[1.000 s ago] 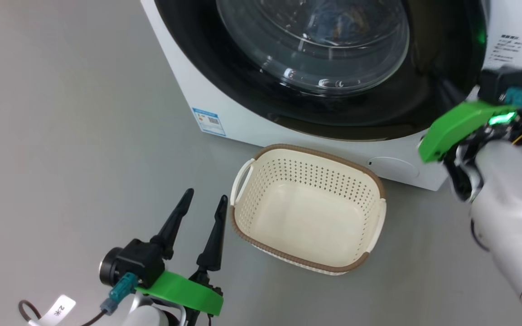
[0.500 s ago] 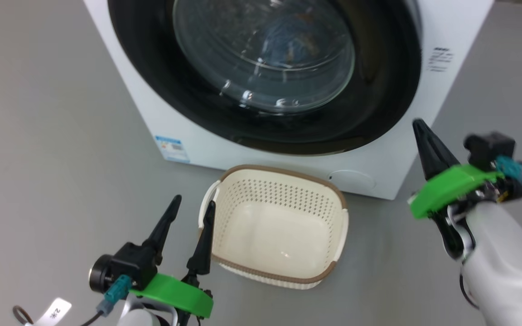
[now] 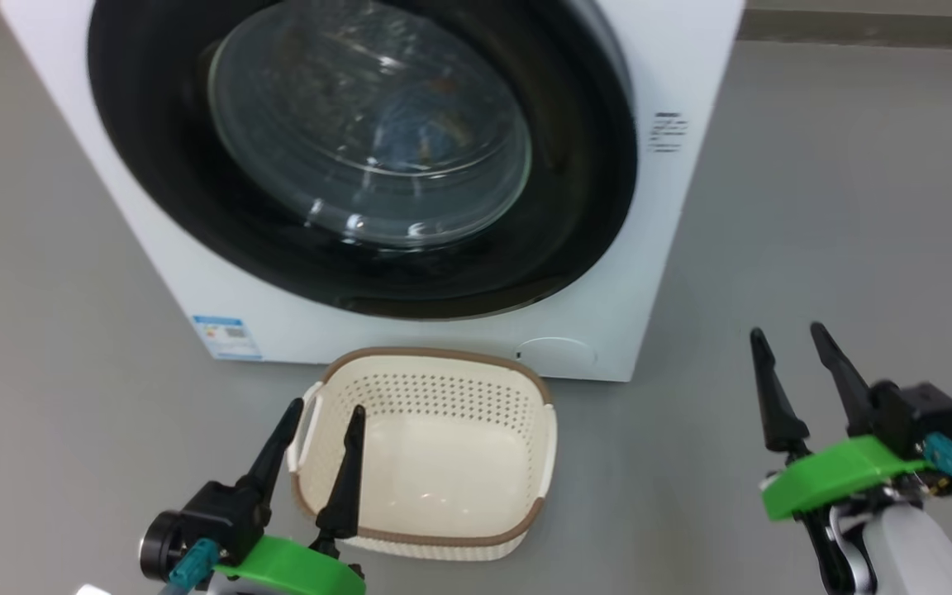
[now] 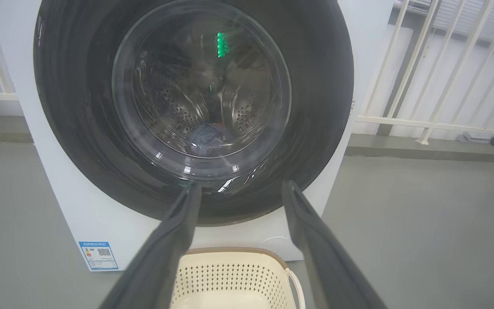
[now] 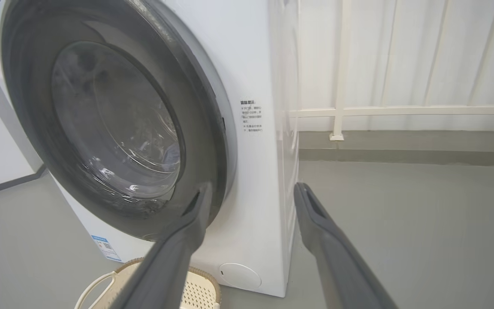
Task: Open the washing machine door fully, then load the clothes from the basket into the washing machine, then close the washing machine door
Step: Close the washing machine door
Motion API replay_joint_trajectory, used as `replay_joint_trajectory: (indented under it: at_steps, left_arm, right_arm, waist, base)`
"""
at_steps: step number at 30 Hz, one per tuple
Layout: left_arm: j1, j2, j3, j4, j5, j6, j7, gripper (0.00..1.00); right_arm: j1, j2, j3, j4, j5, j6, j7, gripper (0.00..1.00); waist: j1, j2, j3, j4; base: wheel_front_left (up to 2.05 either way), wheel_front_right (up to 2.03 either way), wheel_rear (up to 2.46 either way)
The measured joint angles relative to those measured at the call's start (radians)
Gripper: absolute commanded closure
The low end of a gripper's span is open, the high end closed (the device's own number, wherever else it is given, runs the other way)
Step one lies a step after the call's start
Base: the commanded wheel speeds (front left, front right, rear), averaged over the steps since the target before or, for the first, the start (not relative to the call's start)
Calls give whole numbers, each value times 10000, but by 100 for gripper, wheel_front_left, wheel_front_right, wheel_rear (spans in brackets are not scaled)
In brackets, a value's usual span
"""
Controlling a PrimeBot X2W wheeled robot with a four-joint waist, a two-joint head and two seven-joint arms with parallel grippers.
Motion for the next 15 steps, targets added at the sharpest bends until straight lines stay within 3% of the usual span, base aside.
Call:
replay_joint_trajectory:
  at_steps: [15]
  left_arm:
    - [442, 8, 460, -81, 104, 2, 0, 0]
  right_arm:
    - [2673, 543, -1335, -2700, -683, 0, 976, 0]
  waist:
    - [0, 0, -529, -1169]
  base:
    - [0, 0, 0]
